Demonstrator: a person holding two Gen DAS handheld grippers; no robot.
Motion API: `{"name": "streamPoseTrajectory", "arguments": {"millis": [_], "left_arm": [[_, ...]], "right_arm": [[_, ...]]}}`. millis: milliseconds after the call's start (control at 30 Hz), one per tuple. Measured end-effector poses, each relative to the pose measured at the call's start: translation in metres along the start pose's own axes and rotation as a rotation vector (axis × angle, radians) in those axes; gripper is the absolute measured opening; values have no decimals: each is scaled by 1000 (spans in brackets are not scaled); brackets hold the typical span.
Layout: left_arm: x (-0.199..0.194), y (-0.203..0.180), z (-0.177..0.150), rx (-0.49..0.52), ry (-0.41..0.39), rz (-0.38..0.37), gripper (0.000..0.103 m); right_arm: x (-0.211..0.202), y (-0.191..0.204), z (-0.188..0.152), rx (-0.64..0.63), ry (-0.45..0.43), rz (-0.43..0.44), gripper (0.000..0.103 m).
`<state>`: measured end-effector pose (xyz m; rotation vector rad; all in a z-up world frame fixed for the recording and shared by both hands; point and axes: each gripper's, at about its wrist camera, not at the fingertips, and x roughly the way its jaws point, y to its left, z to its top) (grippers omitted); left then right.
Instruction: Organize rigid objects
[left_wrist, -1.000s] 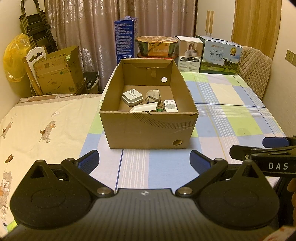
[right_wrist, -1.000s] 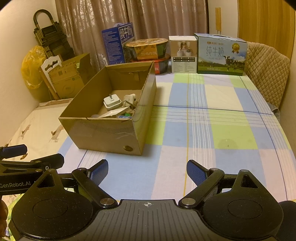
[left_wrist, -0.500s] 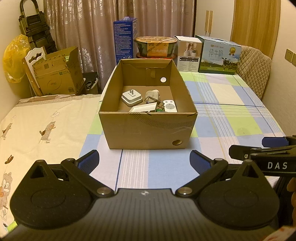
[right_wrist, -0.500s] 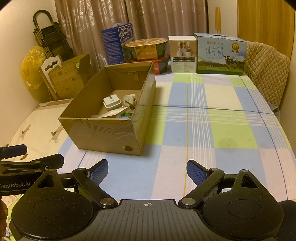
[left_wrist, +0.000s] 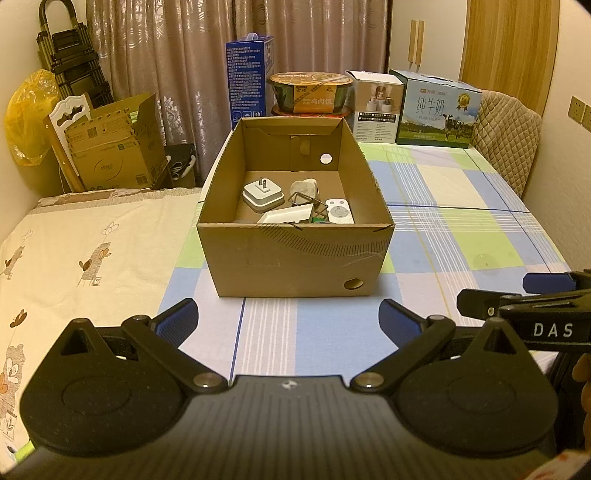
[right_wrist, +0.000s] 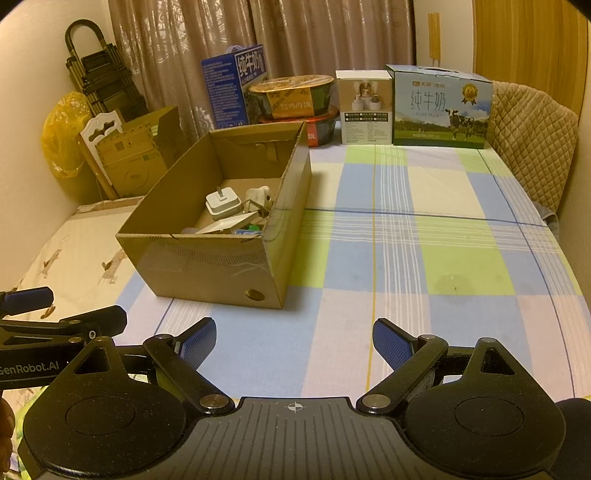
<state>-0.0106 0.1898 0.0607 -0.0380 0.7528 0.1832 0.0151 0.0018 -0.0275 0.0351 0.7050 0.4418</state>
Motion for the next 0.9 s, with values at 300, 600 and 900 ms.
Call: {"name": "streamPoseTrajectory", "arguments": {"millis": [300, 600, 900], "left_arm": [[0, 0, 0, 0, -1, -1, 102], [1, -1, 0, 1, 0, -1, 102], [1, 1, 0, -33, -21, -30, 102]], "right_arm": [[0, 0, 0, 0, 1, 0, 89], [0, 0, 0, 0, 1, 0, 89], [0, 0, 0, 1, 0, 0, 89]]}}
